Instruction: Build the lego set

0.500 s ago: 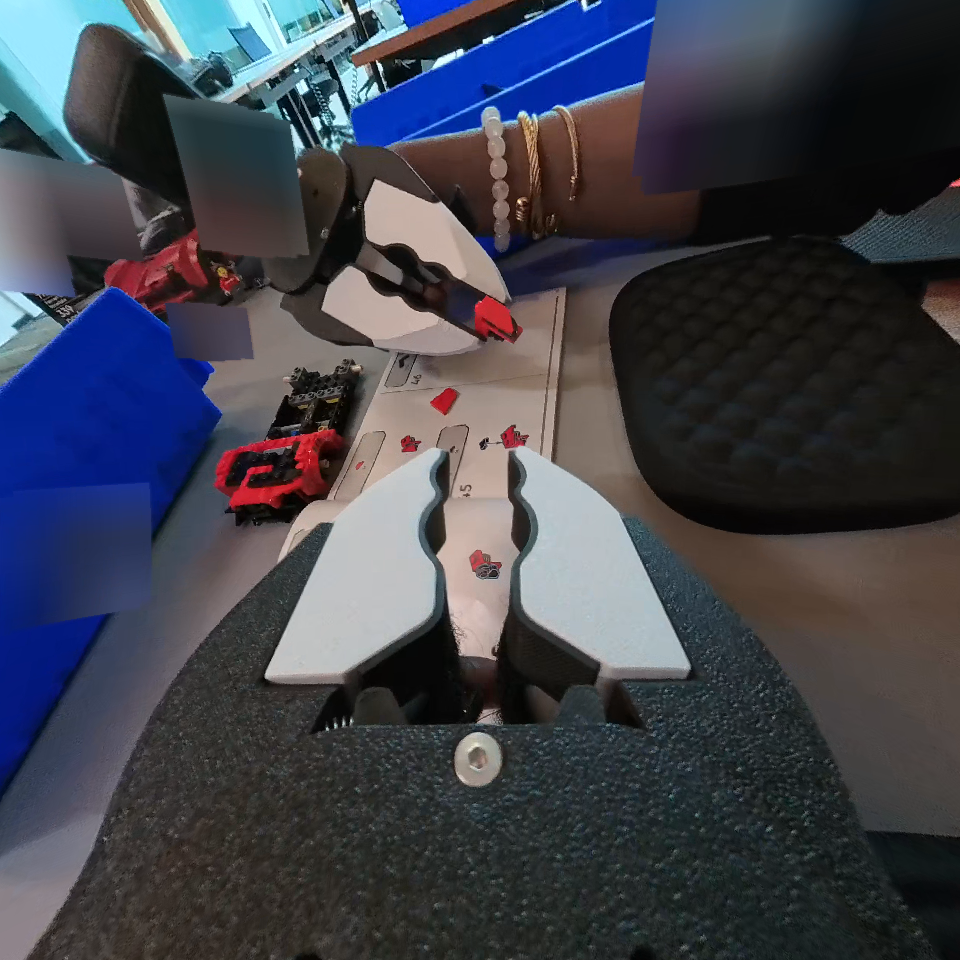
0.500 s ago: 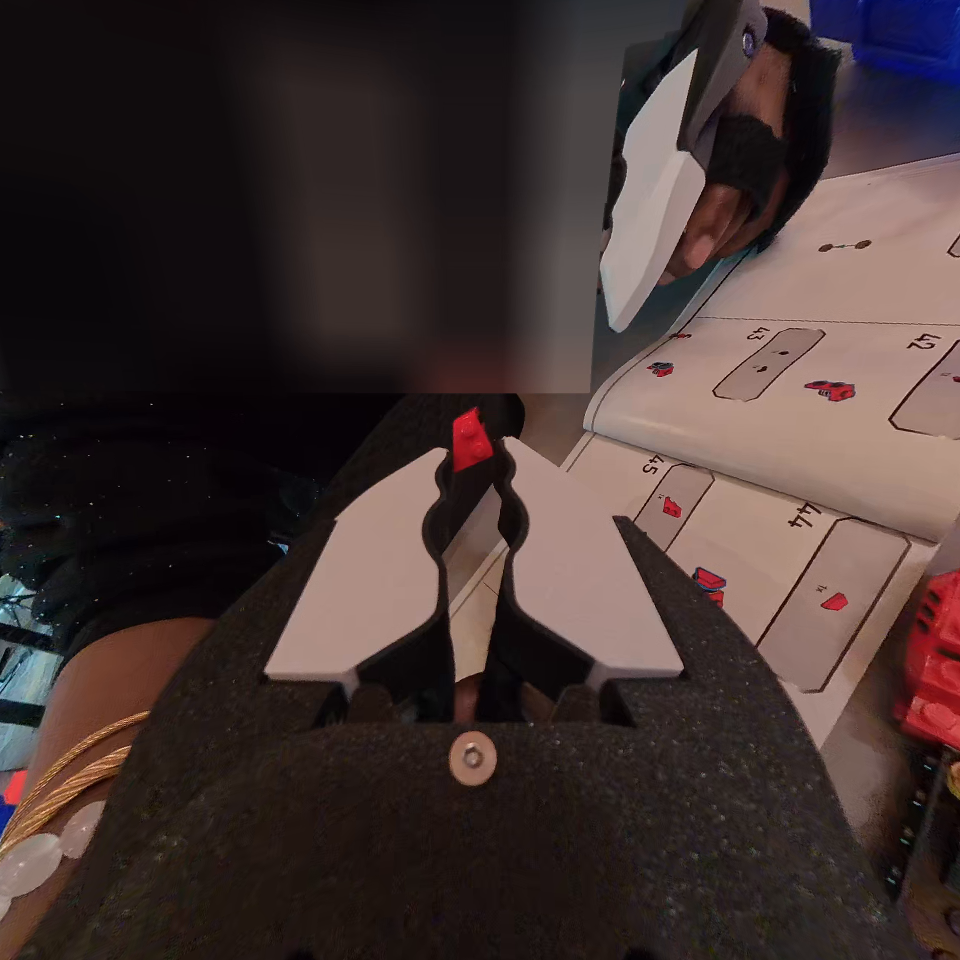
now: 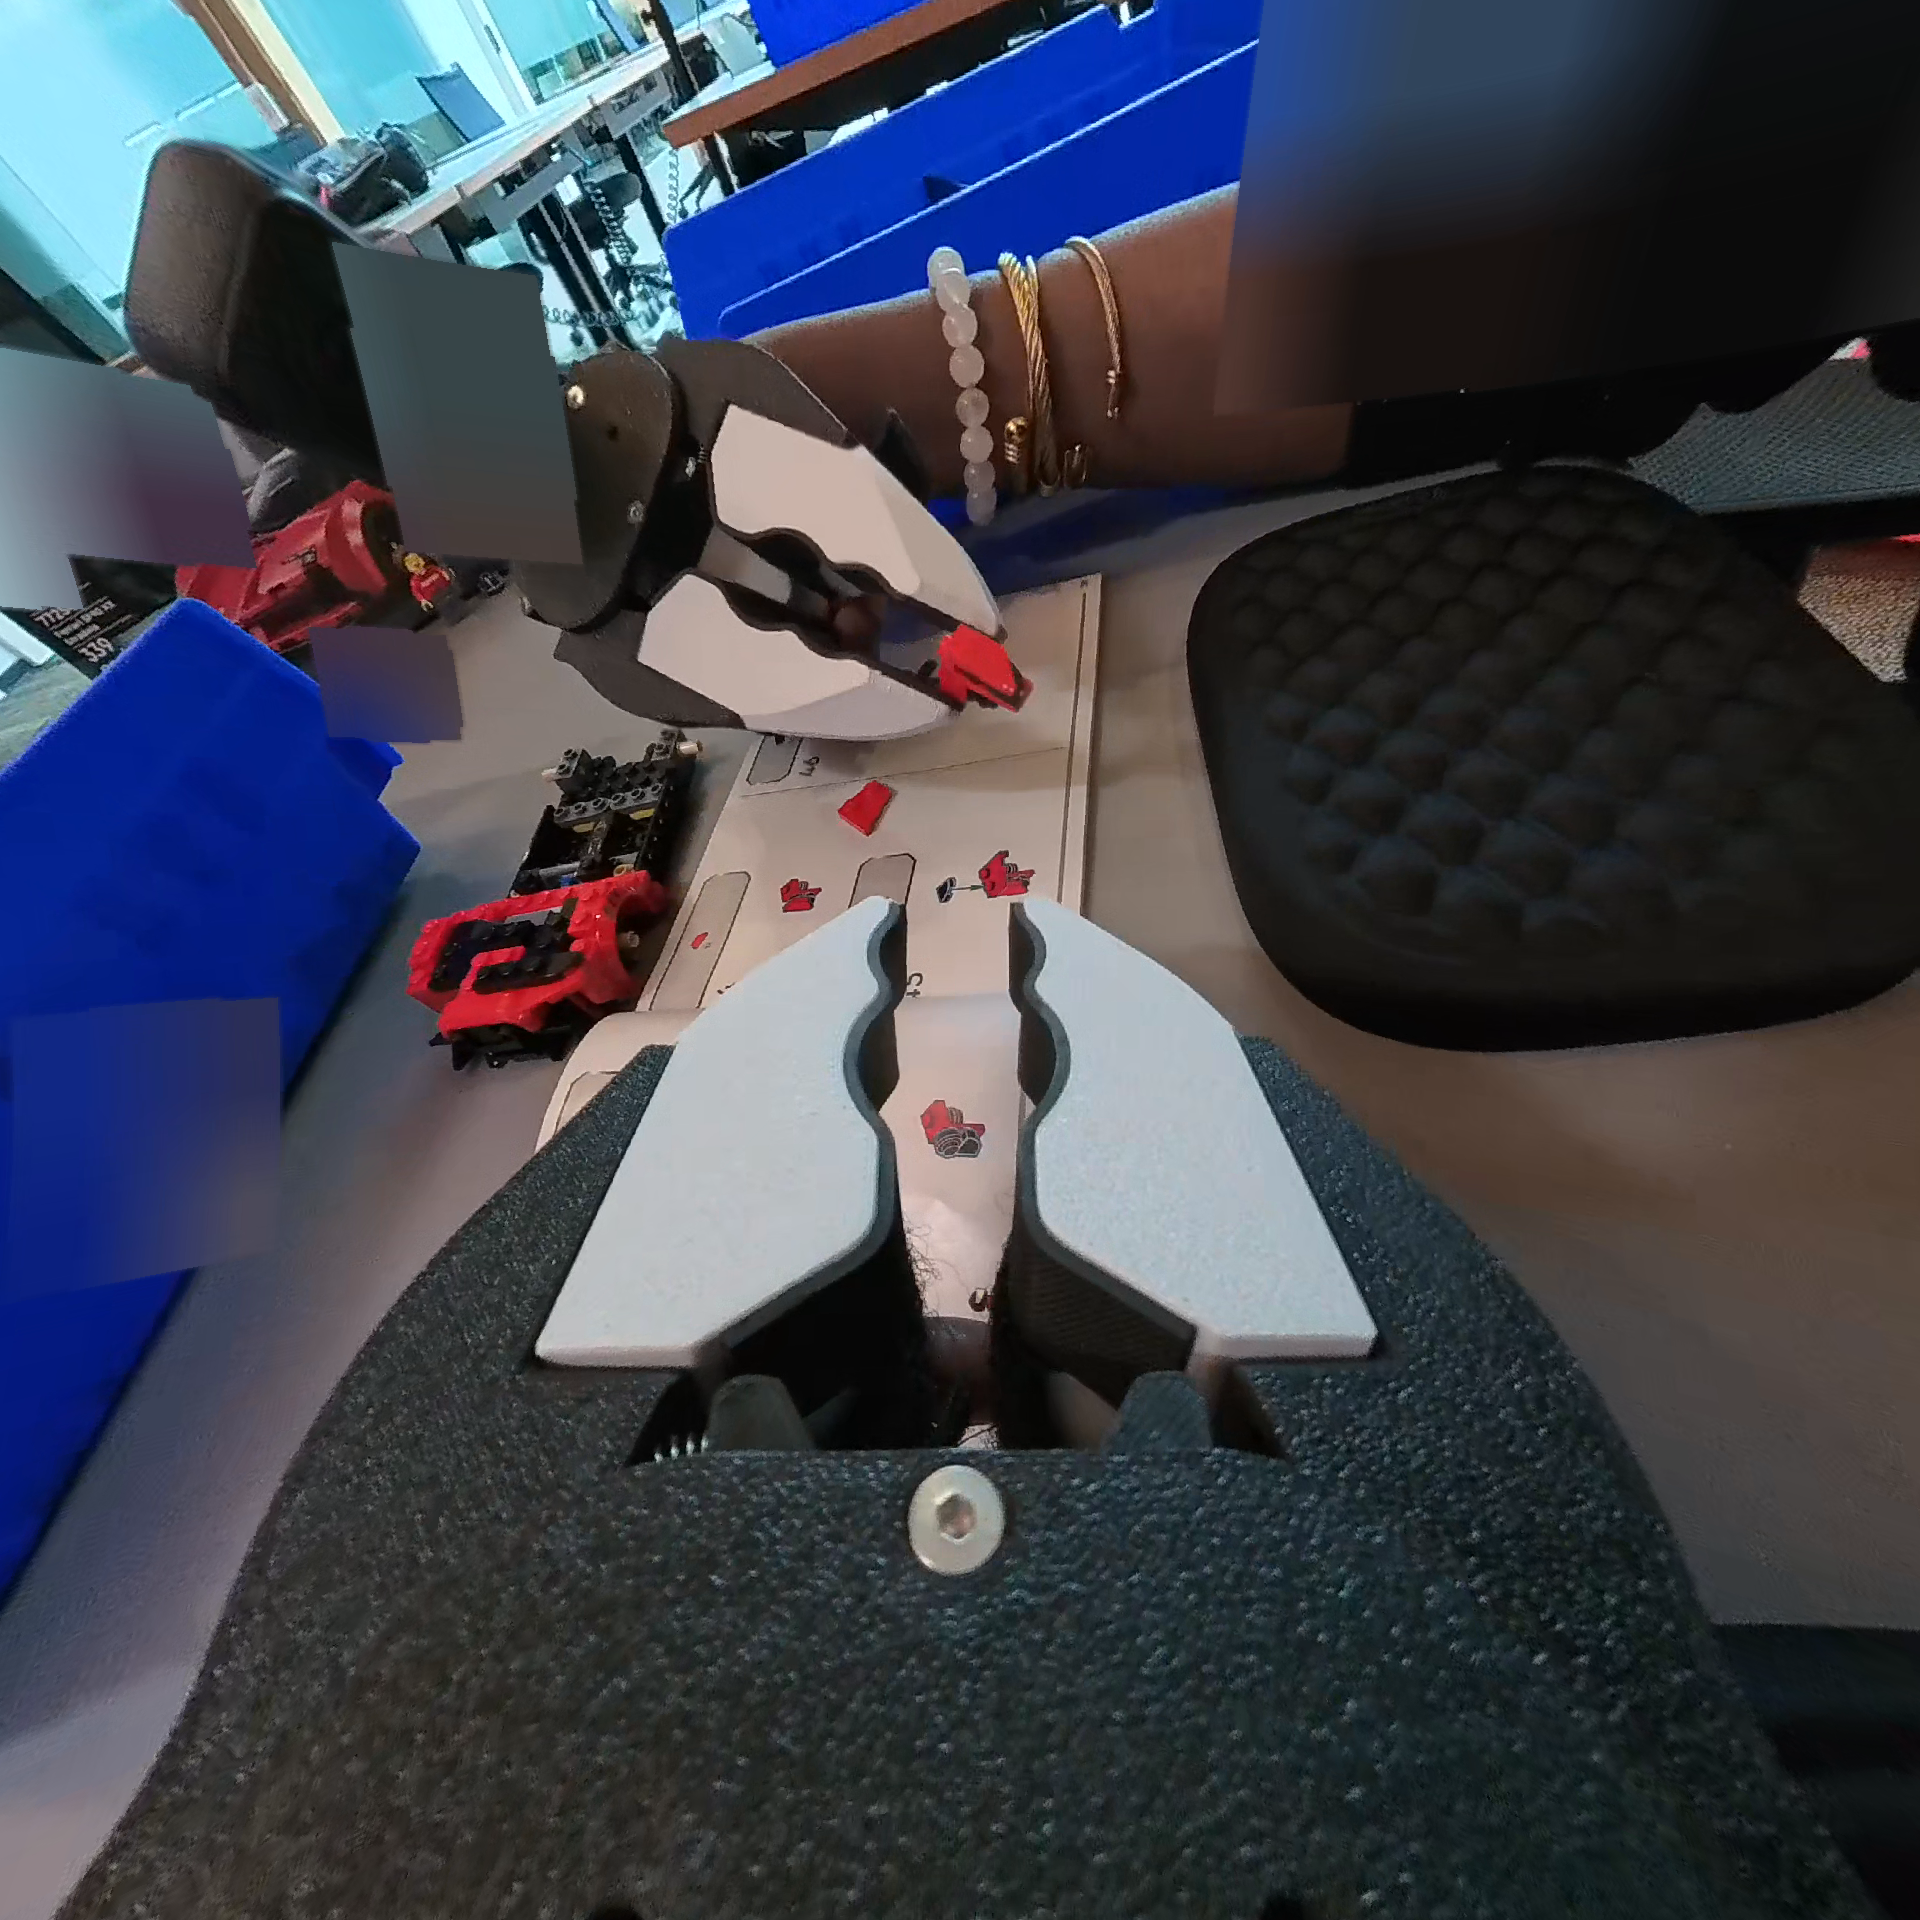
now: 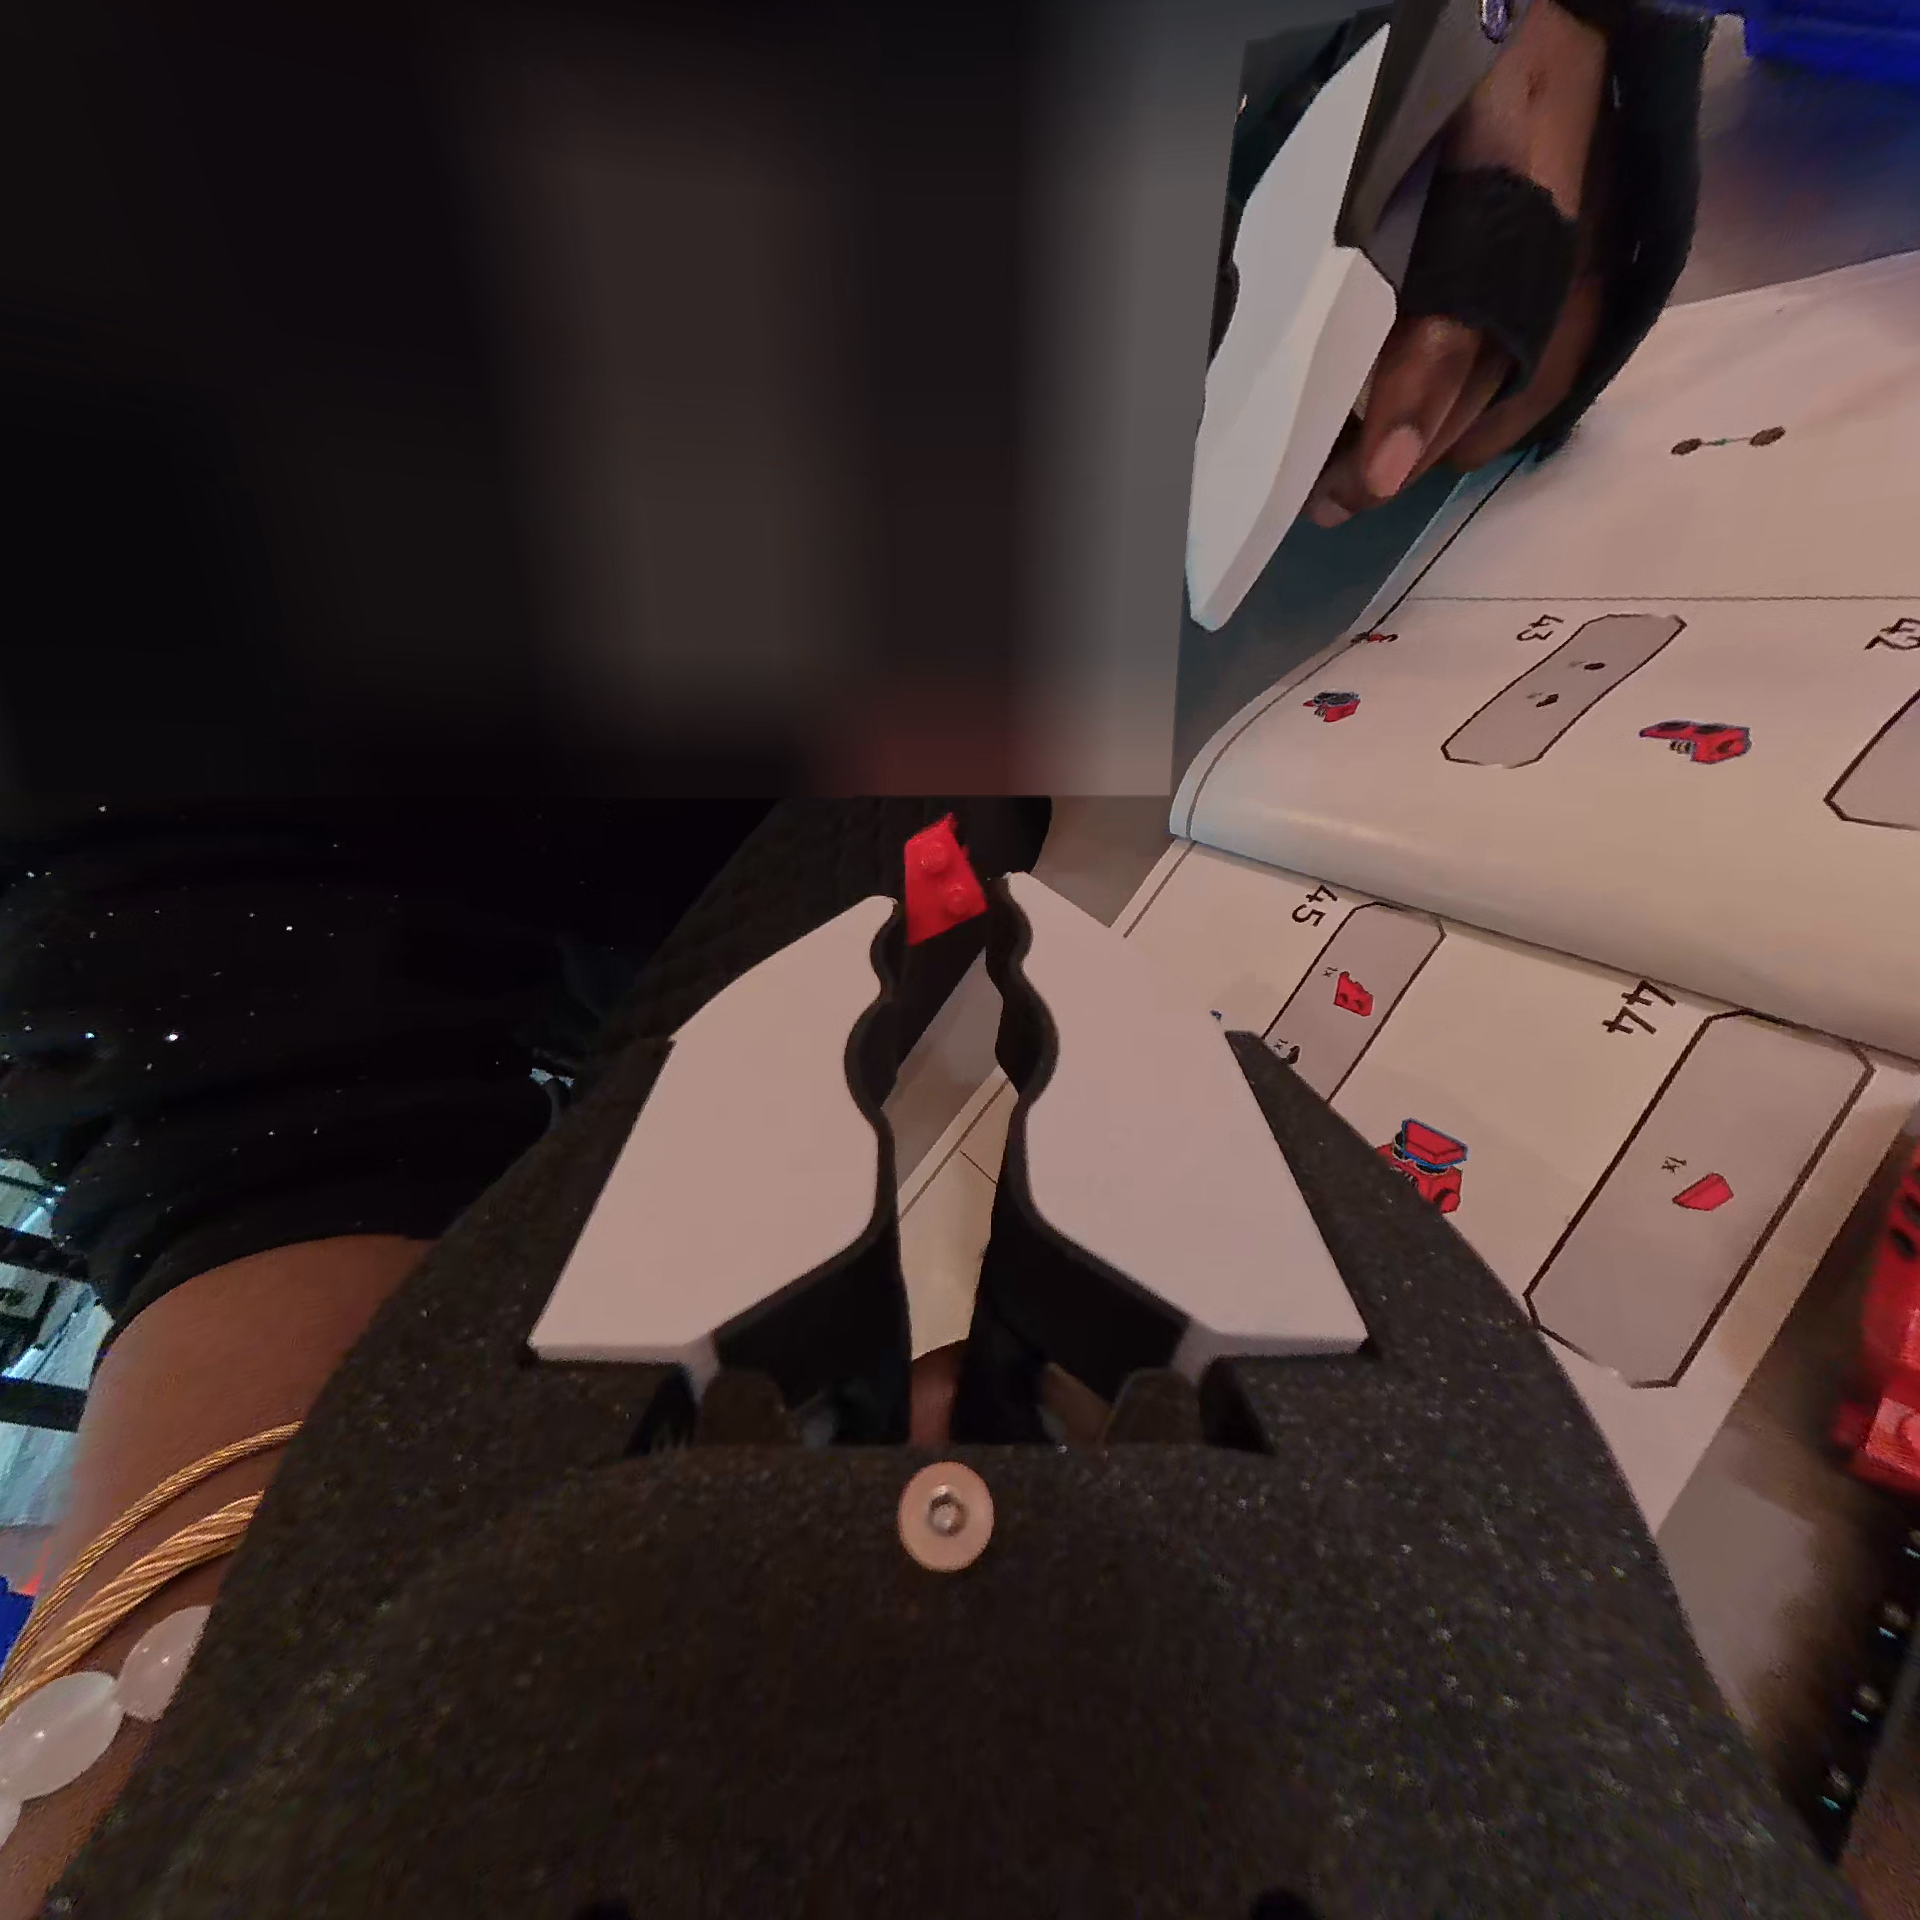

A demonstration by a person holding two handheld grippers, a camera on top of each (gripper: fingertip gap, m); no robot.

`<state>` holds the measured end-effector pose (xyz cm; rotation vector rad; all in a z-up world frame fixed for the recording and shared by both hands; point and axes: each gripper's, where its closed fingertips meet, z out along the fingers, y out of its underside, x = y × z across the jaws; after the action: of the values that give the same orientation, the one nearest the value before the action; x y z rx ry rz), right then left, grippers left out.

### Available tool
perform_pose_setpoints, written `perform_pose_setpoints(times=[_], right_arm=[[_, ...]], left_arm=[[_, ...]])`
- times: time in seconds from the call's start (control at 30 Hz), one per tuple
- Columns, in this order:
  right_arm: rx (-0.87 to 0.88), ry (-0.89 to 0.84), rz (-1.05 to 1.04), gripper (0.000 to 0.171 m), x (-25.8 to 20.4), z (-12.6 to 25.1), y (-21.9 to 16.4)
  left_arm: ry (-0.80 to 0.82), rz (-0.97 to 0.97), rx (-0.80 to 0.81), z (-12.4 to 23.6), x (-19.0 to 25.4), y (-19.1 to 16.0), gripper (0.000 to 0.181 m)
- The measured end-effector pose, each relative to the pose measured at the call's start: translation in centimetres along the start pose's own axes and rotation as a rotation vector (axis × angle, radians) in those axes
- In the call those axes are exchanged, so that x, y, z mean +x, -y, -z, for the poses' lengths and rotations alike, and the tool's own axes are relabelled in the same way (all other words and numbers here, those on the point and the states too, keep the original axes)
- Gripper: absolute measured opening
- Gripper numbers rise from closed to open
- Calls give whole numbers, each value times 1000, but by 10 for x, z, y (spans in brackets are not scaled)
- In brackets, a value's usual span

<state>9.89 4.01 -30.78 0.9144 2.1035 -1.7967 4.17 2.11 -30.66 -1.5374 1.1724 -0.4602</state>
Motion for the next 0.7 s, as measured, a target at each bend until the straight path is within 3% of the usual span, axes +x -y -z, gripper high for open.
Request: perform_pose_setpoints(times=[0.7], right_arm=[[-11, -3, -10, 14, 2, -1, -1]], left_arm=[[3, -9, -2, 0, 0, -1, 18]])
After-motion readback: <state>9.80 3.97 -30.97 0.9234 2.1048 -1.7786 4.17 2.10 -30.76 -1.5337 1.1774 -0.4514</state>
